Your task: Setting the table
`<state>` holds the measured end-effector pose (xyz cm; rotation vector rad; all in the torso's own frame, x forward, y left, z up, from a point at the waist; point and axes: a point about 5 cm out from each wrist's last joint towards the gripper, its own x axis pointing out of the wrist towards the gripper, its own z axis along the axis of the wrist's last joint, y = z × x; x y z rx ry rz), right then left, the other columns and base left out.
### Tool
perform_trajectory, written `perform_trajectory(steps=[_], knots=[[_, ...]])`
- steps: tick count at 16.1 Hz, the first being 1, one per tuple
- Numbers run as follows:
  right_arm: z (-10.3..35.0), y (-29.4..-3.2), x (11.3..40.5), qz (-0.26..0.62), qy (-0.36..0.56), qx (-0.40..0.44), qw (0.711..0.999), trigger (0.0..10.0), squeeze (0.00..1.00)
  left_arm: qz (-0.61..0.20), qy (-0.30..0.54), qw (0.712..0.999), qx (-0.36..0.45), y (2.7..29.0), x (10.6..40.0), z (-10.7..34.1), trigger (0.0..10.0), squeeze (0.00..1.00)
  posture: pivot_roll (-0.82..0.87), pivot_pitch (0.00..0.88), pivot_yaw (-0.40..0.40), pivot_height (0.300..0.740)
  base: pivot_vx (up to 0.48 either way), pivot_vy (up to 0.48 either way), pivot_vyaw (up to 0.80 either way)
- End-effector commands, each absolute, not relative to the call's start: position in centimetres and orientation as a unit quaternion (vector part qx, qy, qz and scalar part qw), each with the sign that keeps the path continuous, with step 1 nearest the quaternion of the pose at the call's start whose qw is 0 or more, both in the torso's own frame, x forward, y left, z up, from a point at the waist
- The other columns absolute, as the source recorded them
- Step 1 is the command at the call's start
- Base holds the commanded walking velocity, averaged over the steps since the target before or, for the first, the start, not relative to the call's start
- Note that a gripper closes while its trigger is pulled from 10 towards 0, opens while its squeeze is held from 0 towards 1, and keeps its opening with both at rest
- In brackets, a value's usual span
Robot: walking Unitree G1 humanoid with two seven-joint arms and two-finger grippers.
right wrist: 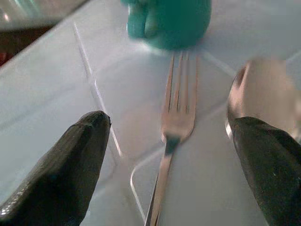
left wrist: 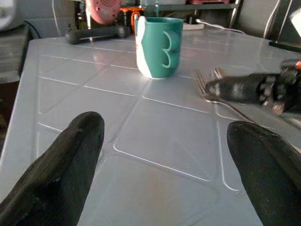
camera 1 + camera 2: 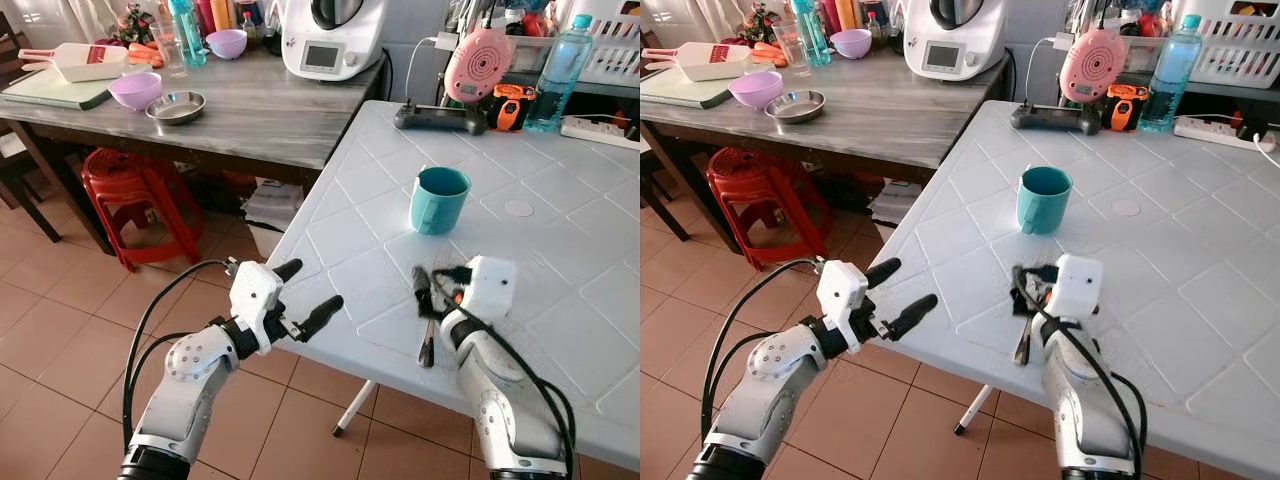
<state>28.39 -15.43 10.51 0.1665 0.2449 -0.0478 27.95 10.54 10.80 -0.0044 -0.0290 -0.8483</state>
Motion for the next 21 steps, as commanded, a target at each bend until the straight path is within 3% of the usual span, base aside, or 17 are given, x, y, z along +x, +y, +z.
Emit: perform_trajectory(steps=[1,7,8,9,14,21], knots=[[10.3,-14.5,28.6,0.0,0.137,0.085,0.987,10.0,0.0,-0.419,-0.022,0.908,0.007,10.5,28.0,11.2,10.0,0.0,-0.02,0.034,0.05,0.74,0.0,0.0,0.0],[9.5,-13.1,29.0,0.028,0.191,0.093,0.977,10.0,0.0,-0.433,-0.016,0.901,0.011,10.3,27.2,11.0,10.0,0.0,0.0,0.038,0.044,0.74,0.0,0.0,0.0],[9.4,-13.0,28.9,0.025,0.202,0.095,0.974,7.0,0.0,-0.435,-0.015,0.9,0.012,10.4,27.2,10.9,10.0,0.0,0.0,0.038,0.044,0.74,0.0,0.0,0.0],[9.3,-12.9,28.9,0.026,0.208,0.097,0.973,0.4,0.0,-0.436,-0.015,0.9,0.013,10.4,27.2,10.9,10.0,0.0,0.0,0.038,0.044,0.74,0.0,0.0,0.0],[9.0,-12.7,28.8,0.033,0.257,0.1,0.961,0.0,0.0,-0.446,-0.013,0.895,0.011,10.2,27.2,11.0,10.0,0.0,-0.01,0.037,0.048,0.74,0.0,0.0,0.0],[7.1,-14.8,27.1,0.018,0.325,0.094,0.941,0.0,0.0,-0.456,-0.01,0.89,0.011,9.9,26.9,11.0,10.0,0.0,-0.02,0.045,0.048,0.74,0.0,0.0,0.0]])
